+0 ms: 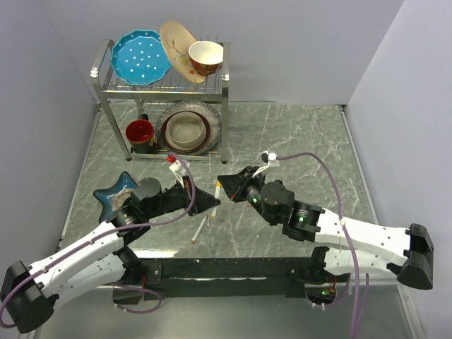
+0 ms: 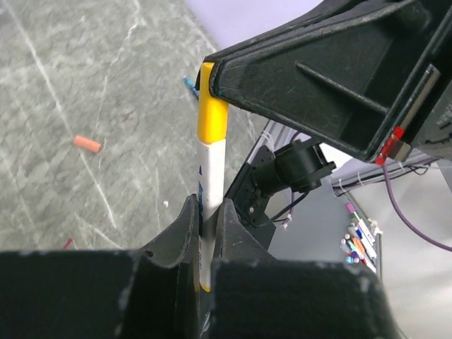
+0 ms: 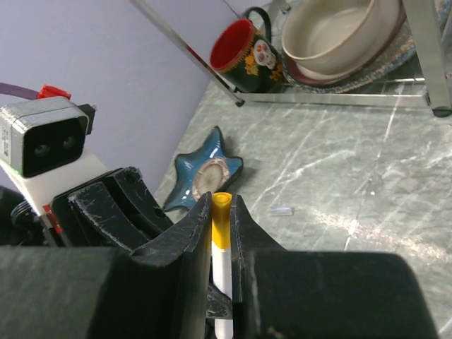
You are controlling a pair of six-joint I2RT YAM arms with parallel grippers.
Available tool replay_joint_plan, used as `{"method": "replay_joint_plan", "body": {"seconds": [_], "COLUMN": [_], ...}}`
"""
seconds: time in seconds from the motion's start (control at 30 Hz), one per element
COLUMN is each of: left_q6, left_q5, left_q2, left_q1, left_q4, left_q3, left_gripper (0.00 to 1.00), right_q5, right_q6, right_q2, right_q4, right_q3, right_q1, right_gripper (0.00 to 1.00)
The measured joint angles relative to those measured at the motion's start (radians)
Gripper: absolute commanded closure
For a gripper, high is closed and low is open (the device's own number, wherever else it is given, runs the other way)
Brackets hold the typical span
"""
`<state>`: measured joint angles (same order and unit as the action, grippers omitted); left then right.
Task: Insert the pens into the pen caps
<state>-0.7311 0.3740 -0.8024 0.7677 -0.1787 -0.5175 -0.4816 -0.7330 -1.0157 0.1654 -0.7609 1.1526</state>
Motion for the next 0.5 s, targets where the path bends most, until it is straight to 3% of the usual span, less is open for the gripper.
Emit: {"method": "replay_joint_plan", "body": {"seconds": [0.1,0.37,0.5], "left_q6": [0.027,0.068,0.092], "left_q5": [0.021,-0.003,0.005], "left_q2": [0.004,0.058,0.120], "left_q1": [0.000,-0.007,-0.007], "left_q4": [0.010,0.006,0.037], "left_q3": [-0.027,-0.089,-0.089], "left_gripper": [0.99,0.99,0.99], "right_q5": [0.008,0.136,0.162], "right_q6": [0.004,0.027,0.061], "right_q2": [0.033,0.125,0.154], "right_q4": [0.005,-0.011,-0.053], "right_q3": [0.000,-0.002,-0.042], "right_q1": [0.004,0.046,0.047], "right_gripper": [0.64,0.31,0.27]}}
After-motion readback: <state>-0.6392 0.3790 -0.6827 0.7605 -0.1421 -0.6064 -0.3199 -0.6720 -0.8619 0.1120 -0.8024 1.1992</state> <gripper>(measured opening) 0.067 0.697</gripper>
